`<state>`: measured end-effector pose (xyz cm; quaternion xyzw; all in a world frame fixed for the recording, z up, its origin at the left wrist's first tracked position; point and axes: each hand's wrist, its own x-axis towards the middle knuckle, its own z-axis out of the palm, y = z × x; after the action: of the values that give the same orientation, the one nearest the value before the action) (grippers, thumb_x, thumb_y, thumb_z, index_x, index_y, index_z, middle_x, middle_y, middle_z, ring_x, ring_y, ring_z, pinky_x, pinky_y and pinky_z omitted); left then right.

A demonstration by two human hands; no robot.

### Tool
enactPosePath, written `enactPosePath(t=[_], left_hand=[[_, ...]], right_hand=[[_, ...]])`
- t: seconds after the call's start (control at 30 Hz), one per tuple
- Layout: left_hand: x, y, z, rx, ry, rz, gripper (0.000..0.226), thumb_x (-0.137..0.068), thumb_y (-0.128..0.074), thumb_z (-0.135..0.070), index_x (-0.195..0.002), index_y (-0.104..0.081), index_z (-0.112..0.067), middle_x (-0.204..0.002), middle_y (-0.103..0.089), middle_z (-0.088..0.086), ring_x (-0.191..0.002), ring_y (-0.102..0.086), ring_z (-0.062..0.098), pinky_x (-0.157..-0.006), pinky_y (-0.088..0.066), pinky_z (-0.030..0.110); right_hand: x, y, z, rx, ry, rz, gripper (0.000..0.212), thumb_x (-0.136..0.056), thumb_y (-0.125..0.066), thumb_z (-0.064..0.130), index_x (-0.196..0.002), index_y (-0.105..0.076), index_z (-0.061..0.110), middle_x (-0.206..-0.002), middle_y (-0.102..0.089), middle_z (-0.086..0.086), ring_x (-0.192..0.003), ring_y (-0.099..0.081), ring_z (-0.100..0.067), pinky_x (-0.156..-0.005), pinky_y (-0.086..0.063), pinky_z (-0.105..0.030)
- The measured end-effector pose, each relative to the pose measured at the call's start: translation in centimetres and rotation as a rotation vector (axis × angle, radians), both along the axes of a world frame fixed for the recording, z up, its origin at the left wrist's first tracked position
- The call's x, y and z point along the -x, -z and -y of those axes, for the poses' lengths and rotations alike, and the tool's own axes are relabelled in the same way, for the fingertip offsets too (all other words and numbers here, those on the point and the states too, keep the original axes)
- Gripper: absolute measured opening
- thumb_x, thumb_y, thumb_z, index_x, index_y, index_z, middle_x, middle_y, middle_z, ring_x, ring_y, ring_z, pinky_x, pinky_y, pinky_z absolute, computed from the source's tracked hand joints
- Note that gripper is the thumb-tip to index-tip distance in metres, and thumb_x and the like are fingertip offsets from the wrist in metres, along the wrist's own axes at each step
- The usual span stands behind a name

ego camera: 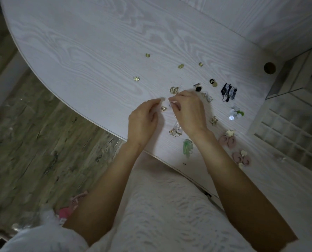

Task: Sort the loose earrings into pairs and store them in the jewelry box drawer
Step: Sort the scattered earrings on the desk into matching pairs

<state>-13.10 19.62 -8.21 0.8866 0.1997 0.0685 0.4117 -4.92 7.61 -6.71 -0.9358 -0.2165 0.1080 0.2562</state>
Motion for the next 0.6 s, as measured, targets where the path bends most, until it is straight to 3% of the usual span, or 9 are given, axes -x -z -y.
enactPosePath(t=[0.23,0.4,0.6], left_hand=[[-0.4,0.4,-0.1,-0.028,0.017,-0.065,0.028,-0.08,-0.065,-0.011,-0.107,-0.067,-0.017,-0.097,-0.065,0.002,-0.089,-0.059,0.017,-0.078,-0.04,0.019],[-0.4,0.4,0.3,0.016,0.003,-0.041,0.021,-0.079,-0.065,-0.008,-0.098,-0.07,-0.016,-0.088,-0.067,0.0,-0.081,-0.061,0.015,-0.075,-0.048,0.026],[-0.4,-0.2,-0.2,0.03,0.034,-0.066,0.021,-0.079,-0.067,-0.008,-0.098,-0.07,-0.016,-0.088,-0.068,0.0,-0.08,-0.061,0.013,-0.074,-0.041,0.016]], right_hand=[[0.7,0.4,-0.6,0.049,-0.026,0.015,0.023,-0.085,-0.061,0.005,-0.104,-0.069,0.013,-0.092,-0.072,-0.008,-0.096,-0.057,-0.029,-0.092,-0.044,-0.04],[1.2,0.3,-1.0,0.034,-0.018,-0.002,0.021,-0.082,-0.064,0.006,-0.1,-0.07,0.014,-0.086,-0.072,-0.006,-0.09,-0.059,-0.027,-0.091,-0.044,-0.039],[0.8,-0.4,-0.1,-0.03,0.009,-0.061,0.03,-0.083,-0.059,-0.002,-0.109,-0.066,0.013,-0.101,-0.07,-0.002,-0.102,-0.056,-0.02,-0.095,-0.044,-0.033]])
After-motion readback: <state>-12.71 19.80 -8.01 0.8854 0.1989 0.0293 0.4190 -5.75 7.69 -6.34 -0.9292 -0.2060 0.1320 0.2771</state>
